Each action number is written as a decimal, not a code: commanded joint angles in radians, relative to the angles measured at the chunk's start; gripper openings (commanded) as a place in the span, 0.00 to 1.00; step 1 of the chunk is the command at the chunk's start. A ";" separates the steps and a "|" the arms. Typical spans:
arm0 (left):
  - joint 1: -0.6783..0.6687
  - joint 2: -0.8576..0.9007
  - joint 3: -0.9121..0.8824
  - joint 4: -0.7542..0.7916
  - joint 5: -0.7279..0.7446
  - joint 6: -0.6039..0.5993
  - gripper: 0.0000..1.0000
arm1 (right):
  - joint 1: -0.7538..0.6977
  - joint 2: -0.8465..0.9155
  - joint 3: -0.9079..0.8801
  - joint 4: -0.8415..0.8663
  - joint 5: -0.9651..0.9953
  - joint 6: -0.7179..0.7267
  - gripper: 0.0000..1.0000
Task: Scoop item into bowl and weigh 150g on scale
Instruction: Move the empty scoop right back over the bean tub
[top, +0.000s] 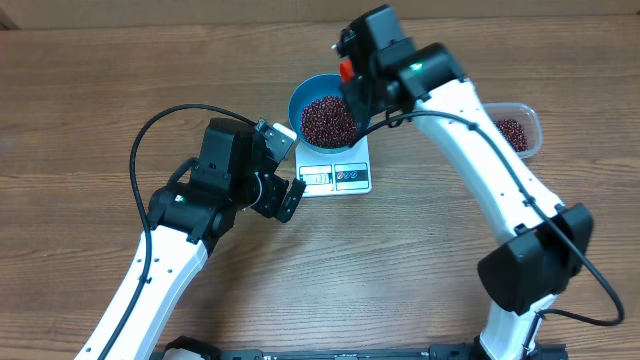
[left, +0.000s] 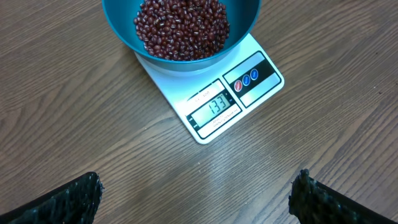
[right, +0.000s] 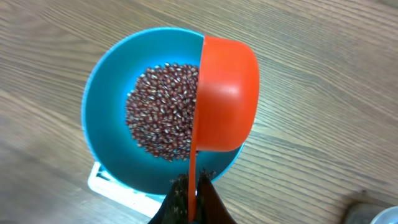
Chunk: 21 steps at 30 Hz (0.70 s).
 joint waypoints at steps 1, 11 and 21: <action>0.004 -0.008 -0.003 0.001 0.011 0.019 1.00 | -0.048 -0.071 0.035 0.007 -0.170 -0.001 0.04; 0.004 -0.008 -0.003 0.001 0.011 0.019 0.99 | -0.216 -0.107 0.035 -0.020 -0.411 -0.002 0.04; 0.004 -0.008 -0.003 0.001 0.011 0.019 1.00 | -0.414 -0.108 0.035 -0.087 -0.466 -0.005 0.04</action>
